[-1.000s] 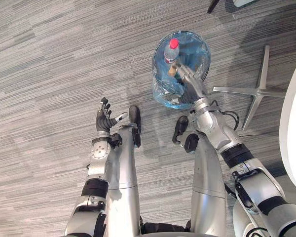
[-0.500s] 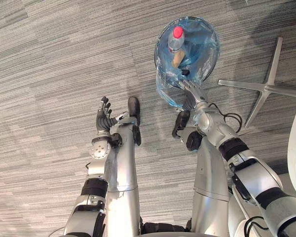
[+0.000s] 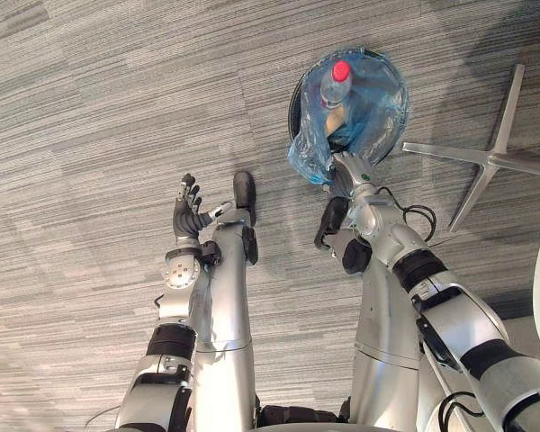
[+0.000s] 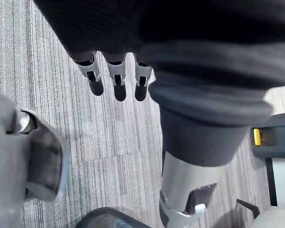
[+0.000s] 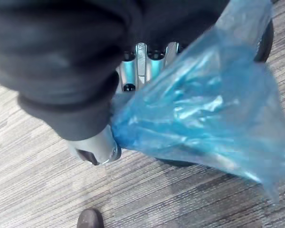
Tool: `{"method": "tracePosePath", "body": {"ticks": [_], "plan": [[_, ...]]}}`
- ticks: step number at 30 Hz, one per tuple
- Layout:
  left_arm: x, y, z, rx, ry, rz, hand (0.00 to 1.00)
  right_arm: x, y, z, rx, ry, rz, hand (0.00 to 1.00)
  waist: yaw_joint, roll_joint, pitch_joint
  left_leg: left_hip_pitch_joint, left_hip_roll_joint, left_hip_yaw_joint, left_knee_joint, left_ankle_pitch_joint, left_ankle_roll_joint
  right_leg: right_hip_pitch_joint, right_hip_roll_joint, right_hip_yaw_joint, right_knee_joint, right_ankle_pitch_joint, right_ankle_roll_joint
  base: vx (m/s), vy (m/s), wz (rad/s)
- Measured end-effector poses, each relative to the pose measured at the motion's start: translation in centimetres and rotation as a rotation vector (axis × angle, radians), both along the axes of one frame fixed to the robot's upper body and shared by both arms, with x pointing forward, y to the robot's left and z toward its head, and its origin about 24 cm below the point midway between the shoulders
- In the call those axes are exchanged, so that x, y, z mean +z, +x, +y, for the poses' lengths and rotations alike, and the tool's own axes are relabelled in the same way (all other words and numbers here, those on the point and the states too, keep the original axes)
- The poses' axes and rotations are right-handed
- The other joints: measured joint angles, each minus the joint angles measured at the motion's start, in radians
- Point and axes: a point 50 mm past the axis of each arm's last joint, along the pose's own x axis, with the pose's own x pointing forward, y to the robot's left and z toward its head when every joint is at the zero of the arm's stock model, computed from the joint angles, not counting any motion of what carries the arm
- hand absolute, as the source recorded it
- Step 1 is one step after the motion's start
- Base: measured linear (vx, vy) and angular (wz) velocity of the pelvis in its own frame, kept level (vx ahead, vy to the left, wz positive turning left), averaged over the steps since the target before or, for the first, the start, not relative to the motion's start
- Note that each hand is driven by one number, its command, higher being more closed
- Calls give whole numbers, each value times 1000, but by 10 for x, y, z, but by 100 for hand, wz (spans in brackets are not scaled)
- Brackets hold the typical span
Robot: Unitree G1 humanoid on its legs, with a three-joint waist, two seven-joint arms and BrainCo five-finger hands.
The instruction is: Gather rubbish on tea table into small bin, then transfer packed bag to large trash can.
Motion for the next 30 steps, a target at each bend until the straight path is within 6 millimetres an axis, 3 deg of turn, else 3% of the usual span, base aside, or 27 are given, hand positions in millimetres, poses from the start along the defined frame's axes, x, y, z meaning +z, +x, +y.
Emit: {"method": "tracePosePath", "body": {"ticks": [12,21,26,30], "plan": [[-1,0,-2,10,-9,2,0,23,-6,-4,-6,182,-110,100,-1,0,0,36,3,0,-4,2,-1,34,3,1,-4,0,0,5,32,0],[-4,-2,-3,15,-21,19,0,37,-36,9,88,409,-234,100,-13,-4,-2,131,17,5,-26,1,-2,130,21,1,-38,3,-4,5,11,-2],[-9,-8,-1,19,-18,33,0,19,-61,17,124,528,-207,100,-25,-39,-22,236,32,19,-77,1,-2,230,39,4,-99,9,0,10,7,-6],[-26,-18,-1,25,-22,100,0,1,-81,18,135,605,-169,100,-26,-50,-29,373,38,35,-134,0,-2,371,47,-2,-172,19,-10,52,7,0]]}}
